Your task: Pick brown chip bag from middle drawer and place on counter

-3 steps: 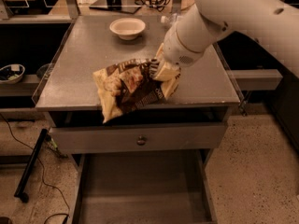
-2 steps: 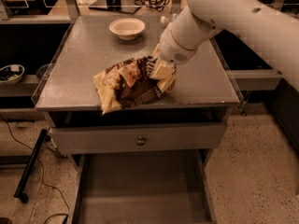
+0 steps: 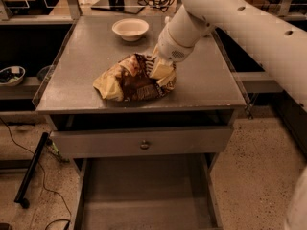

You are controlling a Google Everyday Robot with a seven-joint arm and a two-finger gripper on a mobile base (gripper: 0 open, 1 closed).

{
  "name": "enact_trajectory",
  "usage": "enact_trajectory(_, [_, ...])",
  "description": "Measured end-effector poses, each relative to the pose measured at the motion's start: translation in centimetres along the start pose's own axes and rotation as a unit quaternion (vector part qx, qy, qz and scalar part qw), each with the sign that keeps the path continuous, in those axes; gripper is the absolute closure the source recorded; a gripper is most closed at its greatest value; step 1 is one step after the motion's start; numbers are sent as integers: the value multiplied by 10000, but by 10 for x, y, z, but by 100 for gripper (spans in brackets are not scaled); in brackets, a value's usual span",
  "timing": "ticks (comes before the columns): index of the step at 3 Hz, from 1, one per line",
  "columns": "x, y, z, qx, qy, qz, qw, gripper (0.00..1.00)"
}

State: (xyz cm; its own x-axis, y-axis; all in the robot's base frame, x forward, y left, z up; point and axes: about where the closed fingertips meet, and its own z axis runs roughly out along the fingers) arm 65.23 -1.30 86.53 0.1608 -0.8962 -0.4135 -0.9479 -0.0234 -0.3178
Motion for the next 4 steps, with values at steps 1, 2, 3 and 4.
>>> enact_trajectory(1, [-1, -5, 4, -39, -1, 19, 10000, 100])
enact_trajectory(2, [-1, -5, 4, -39, -1, 19, 10000, 73])
enact_trajectory(3, [-1, -5, 4, -40, -1, 19, 10000, 50])
enact_trajectory(4, [-1, -5, 4, -40, -1, 19, 10000, 19])
